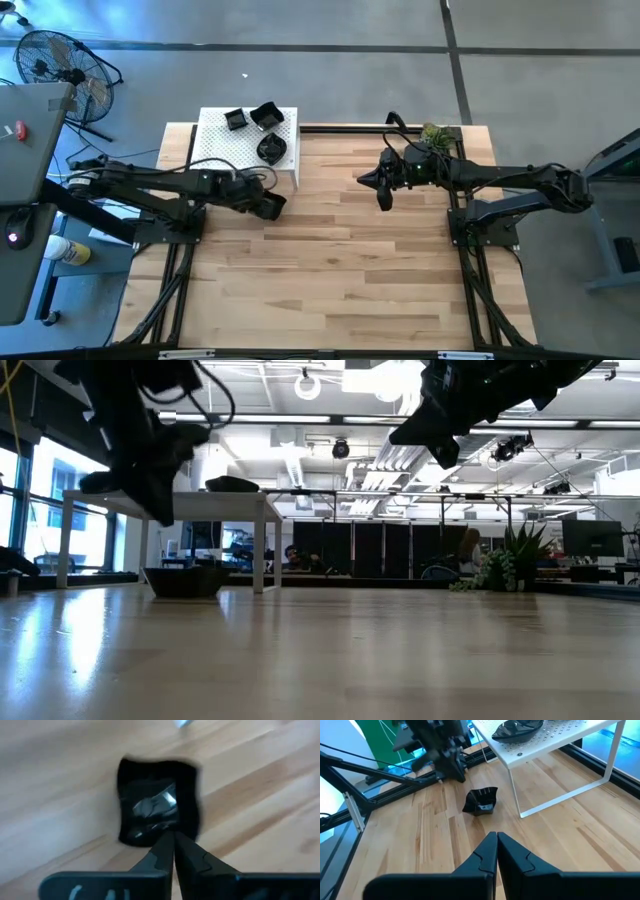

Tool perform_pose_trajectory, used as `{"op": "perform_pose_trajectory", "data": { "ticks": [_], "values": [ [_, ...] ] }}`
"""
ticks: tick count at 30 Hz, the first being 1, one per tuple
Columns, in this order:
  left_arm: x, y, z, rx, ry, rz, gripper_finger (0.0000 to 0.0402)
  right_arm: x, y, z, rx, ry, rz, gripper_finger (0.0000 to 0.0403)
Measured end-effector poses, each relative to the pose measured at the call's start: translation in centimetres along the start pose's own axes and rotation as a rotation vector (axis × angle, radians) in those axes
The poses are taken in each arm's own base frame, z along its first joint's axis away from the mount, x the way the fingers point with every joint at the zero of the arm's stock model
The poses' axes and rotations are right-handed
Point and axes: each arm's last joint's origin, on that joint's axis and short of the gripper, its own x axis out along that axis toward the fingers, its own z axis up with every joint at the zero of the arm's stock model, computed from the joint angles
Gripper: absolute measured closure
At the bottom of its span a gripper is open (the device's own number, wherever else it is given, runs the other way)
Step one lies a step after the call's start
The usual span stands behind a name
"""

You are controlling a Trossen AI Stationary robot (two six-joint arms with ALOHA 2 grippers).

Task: Pick & Place Mini shaped plates
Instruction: Stack the black distorted square plate on top of the other black distorted square plates on the shelf

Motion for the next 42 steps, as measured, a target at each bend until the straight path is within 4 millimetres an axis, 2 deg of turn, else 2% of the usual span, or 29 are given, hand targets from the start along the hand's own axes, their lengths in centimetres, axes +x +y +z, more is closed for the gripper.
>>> {"op": "perform_pose_trajectory", "data": {
  "ticks": [11,17,25,29,36,42],
  "values": [
    [3.1,1.0,0.8,-0.043,0.037,0.151,0.0301,0.0,-0.1,0.1,0.000,-0.014,-0.034,0.0396],
    [5.0,1.1,1.3,0.009,0.098,0.174,0.0299,0.0,-0.1,0.1,0.000,-0.018,-0.038,0.0396],
    [6.0,1.3,1.3,0.057,0.160,0.191,0.0299,0.0,-0.1,0.1,0.000,-0.018,-0.038,0.0396],
    [6.1,1.1,1.2,0.075,0.207,0.140,0.0313,0.0,-0.1,0.1,0.000,-0.018,-0.038,0.0396],
    [5.6,0.6,1.4,0.141,0.247,0.063,0.0394,0.0,-0.1,0.1,0.000,-0.018,-0.037,0.0396],
    [4.7,-0.5,1.8,0.252,0.250,0.011,0.0396,0.0,-0.1,0.1,0.000,-0.017,-0.037,0.0396]
  ]
}}
